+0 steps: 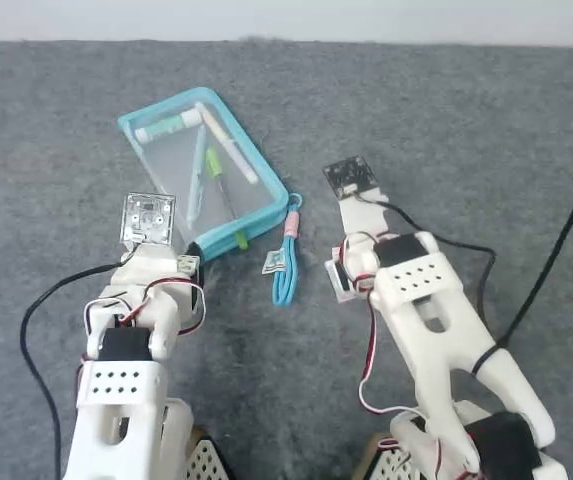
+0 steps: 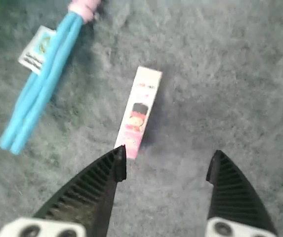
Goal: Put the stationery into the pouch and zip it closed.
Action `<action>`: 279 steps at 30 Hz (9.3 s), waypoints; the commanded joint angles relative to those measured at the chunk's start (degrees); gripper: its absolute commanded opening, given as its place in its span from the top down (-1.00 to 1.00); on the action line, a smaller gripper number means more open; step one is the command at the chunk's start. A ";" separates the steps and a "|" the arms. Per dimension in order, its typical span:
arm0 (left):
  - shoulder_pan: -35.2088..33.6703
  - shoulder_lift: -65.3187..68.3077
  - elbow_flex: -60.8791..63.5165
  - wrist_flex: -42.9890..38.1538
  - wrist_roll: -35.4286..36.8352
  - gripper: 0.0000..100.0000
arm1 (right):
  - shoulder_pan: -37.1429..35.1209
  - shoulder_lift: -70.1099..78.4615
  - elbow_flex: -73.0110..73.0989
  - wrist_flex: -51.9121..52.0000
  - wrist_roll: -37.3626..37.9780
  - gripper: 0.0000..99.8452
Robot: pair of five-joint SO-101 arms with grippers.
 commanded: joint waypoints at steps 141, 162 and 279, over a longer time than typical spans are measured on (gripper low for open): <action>5.54 0.44 -8.92 6.77 -3.78 0.98 | -19.65 -10.51 -3.52 -9.27 22.24 0.62; 5.63 0.26 -8.92 6.86 -5.36 0.98 | -13.23 12.18 -15.82 -19.21 17.58 0.63; -0.35 0.62 -2.42 -5.54 1.76 0.98 | 2.77 -15.52 1.67 7.34 11.87 0.99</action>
